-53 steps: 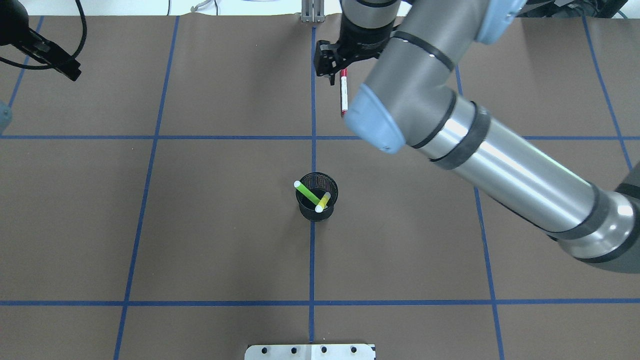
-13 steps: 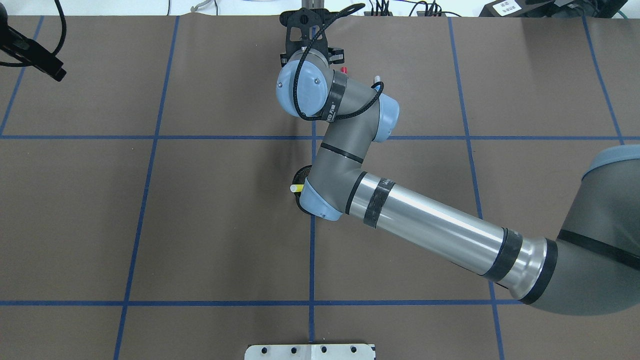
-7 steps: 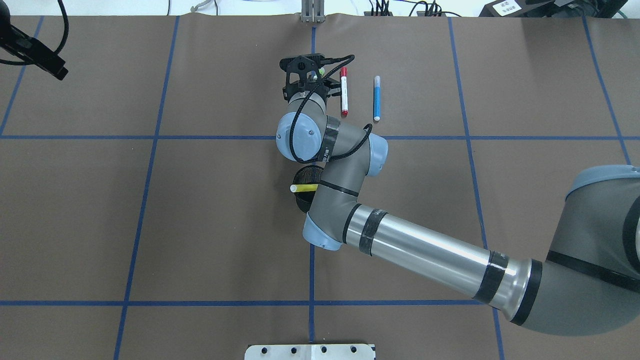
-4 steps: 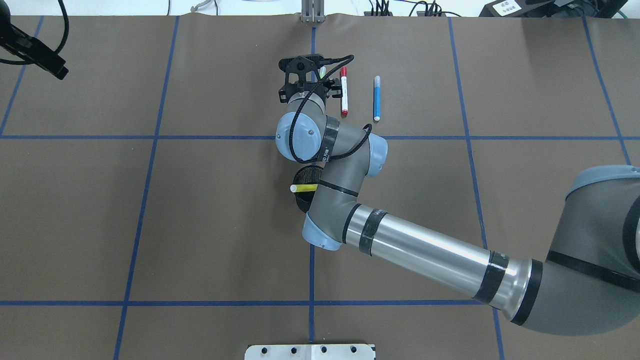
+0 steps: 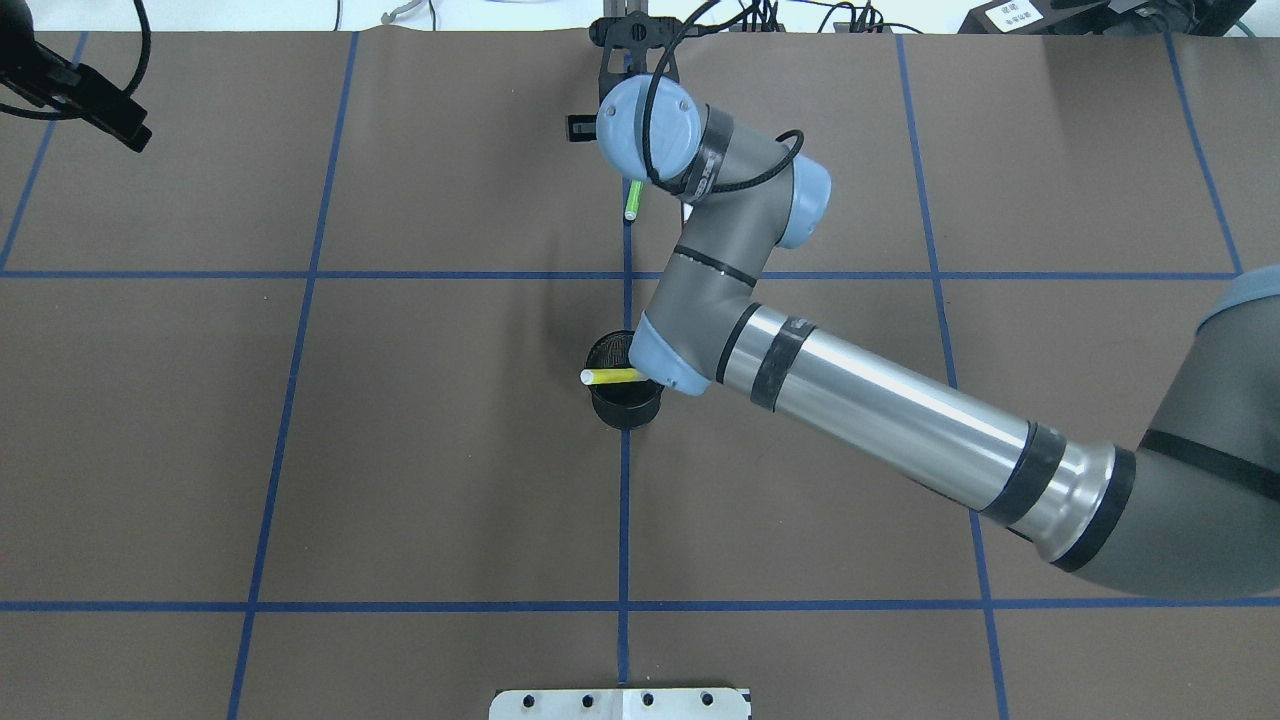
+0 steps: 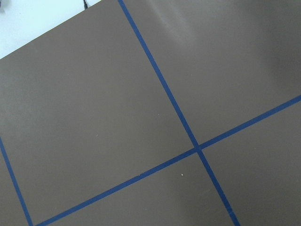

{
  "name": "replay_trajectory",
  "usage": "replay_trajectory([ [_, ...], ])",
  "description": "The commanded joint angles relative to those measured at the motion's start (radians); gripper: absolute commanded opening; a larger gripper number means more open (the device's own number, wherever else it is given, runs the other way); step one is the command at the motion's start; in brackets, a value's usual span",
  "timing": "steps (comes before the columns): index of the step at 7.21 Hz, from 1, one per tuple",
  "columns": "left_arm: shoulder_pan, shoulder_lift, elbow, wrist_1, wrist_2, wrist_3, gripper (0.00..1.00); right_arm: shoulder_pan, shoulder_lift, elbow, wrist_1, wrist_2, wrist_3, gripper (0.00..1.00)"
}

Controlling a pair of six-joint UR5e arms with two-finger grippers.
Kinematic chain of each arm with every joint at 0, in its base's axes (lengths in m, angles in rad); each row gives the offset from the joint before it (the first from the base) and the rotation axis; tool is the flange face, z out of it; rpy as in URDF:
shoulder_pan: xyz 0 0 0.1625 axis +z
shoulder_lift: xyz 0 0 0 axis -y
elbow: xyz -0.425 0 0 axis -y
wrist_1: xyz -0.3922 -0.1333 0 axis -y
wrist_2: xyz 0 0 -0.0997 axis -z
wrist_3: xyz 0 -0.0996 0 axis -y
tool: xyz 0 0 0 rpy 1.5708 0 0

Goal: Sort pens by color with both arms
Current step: 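Release the green pen with the right gripper while the left arm swings toward the cup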

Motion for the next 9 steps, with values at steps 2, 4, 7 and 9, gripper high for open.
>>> replay_trajectory([
  [2, 0.094, -0.048, 0.005, 0.006, 0.004, -0.143, 1.00, 0.132, 0.000, 0.176, -0.379, 0.345, -0.165, 1.00],
  [4, 0.191, -0.111, 0.005, 0.000, 0.012, -0.284, 1.00, 0.238, -0.041, 0.238, -0.546, 0.491, -0.438, 1.00],
  [7, 0.302, -0.212, 0.048, 0.003, 0.004, -0.363, 1.00, 0.388, -0.263, 0.400, -0.565, 0.639, -0.767, 1.00],
  [9, 0.361, -0.345, 0.184, 0.090, -0.006, -0.364, 0.99, 0.428, -0.334, 0.454, -0.576, 0.671, -0.864, 1.00],
])
